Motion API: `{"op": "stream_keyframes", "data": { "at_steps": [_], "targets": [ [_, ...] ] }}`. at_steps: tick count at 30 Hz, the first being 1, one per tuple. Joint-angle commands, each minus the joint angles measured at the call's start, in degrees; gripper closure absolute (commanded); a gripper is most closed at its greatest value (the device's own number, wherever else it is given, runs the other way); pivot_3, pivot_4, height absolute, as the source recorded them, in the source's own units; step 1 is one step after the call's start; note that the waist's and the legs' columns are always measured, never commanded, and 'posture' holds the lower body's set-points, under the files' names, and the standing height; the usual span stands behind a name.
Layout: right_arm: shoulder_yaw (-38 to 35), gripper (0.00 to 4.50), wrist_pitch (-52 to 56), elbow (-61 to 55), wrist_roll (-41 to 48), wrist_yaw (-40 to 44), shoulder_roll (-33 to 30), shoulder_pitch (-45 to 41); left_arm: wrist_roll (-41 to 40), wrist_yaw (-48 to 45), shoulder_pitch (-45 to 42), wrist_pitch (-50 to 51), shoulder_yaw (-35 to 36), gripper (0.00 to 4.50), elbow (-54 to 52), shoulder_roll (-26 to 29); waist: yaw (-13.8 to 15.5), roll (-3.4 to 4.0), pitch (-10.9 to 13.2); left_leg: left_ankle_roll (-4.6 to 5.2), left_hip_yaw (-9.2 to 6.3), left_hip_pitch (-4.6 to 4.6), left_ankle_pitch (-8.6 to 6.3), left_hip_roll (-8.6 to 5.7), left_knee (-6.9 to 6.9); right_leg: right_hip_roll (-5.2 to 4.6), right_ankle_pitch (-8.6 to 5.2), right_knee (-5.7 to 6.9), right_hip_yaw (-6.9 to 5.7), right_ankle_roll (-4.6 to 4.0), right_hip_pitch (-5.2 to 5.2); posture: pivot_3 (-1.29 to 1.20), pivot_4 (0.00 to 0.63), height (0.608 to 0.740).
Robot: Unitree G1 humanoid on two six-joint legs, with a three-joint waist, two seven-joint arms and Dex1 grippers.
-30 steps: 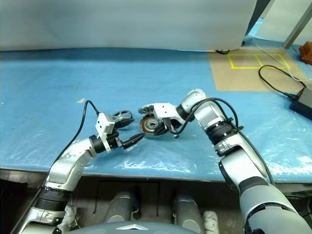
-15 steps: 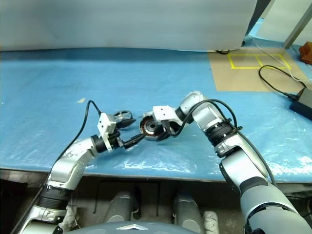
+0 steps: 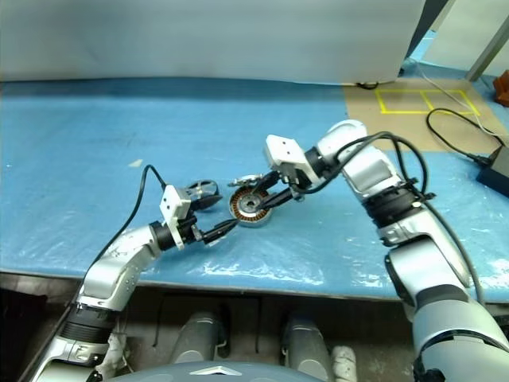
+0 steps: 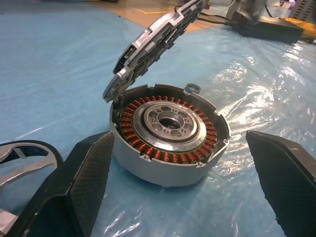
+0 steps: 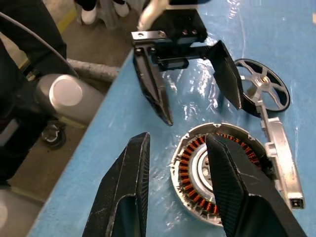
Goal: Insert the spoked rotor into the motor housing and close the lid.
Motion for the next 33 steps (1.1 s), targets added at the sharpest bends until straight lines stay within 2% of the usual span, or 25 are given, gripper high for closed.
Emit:
{"op": "stream_keyframes", "data": {
  "at_steps": [1, 5, 9, 12, 13, 16, 22, 27, 33],
  "targets": [
    [-4.81, 2.64, 0.88, -2.24, 1.96, 1.62, -4.97, 4.85, -1.51, -0.30, 0.08, -0.19, 1.91, 0.00, -3.13, 1.18, 0.28, -0.01, 0.00, 0.00, 0.00, 0.05, 0.00, 0.00, 0.00, 0.00, 0.00, -0.03, 0.00, 0.00, 0.08, 0.00, 0.150, 0.740],
    [-13.32, 2.64, 4.27, 1.58, 4.36, -8.00, -4.96, 11.00, -2.57, -0.38, 0.04, 0.31, 2.87, 0.00, -4.01, 2.05, 0.56, 0.00, 0.00, -0.01, 0.01, 0.19, 0.00, -0.01, 0.00, 0.00, 0.00, -0.12, 0.01, 0.01, 0.23, 0.00, 0.150, 0.740],
    [-22.27, 2.64, 1.99, 5.72, 5.11, -22.18, 1.27, 15.92, -2.52, -0.86, -0.51, 0.48, 2.62, 0.00, -2.95, 2.35, 0.51, 0.00, 0.00, -0.10, 0.02, 0.26, 0.05, -0.01, -0.13, 0.02, 0.00, -0.13, 0.02, 0.01, 0.22, 0.00, 0.150, 0.740],
    [-25.37, 2.64, -1.14, 10.09, 3.06, -31.19, 5.39, 18.02, -2.45, -1.41, -1.27, 0.80, 2.29, 0.00, -2.42, 2.49, 0.60, 0.01, 0.00, -0.18, 0.02, 0.25, 0.10, -0.02, -0.23, 0.02, 0.00, -0.12, 0.02, 0.01, 0.14, 0.00, 0.150, 0.740],
    [-25.88, 2.64, -1.77, 10.24, 3.23, -32.09, 6.21, 18.61, -2.38, -1.64, -1.45, 0.84, 2.24, 0.00, -2.29, 2.62, 0.67, 0.01, 0.00, -0.18, 0.02, 0.22, 0.11, -0.04, -0.23, 0.02, 0.00, -0.12, 0.02, 0.01, 0.11, 0.00, 0.150, 0.740],
    [-24.51, 2.06, -4.10, 8.58, 2.20, -32.73, 7.31, 21.88, -2.03, -2.22, -2.44, 0.62, 2.28, 0.00, -1.29, 3.10, 0.78, 0.01, 0.00, -0.18, 0.02, 0.18, 0.11, -0.04, -0.33, 0.02, 0.00, -0.25, 0.01, 0.01, 0.12, 0.00, 0.150, 0.740],
    [-25.69, 0.23, -4.36, 10.87, 1.82, -37.20, 9.85, 23.83, -1.85, -2.67, -3.47, 0.61, 2.34, 0.00, -0.38, 3.64, 0.63, 0.01, 0.00, -0.18, 0.04, 0.19, 0.10, -0.05, -0.36, 0.02, 0.00, -0.30, 0.01, 0.01, 0.12, 0.00, 0.150, 0.740],
    [-25.43, 0.23, -3.51, 9.40, 3.70, -35.09, 10.61, 26.00, -1.71, -2.81, -2.61, 0.64, 2.20, 0.00, -0.75, 4.02, 0.70, 0.01, 0.00, -0.18, 0.04, 0.19, 0.10, -0.05, -0.38, 0.02, 0.00, -0.34, 0.01, 0.01, 0.15, 0.00, 0.150, 0.740],
    [-23.14, 0.23, -11.29, 16.19, -2.79, -39.26, 11.55, 26.76, -1.47, -2.34, -2.75, 0.64, 1.93, 0.00, -0.97, 3.75, 0.68, 0.01, 0.00, -0.18, 0.04, 0.24, 0.10, -0.05, -0.38, 0.02, 0.00, -0.34, 0.01, 0.01, 0.19, 0.00, 0.150, 0.740]
  ]
}}
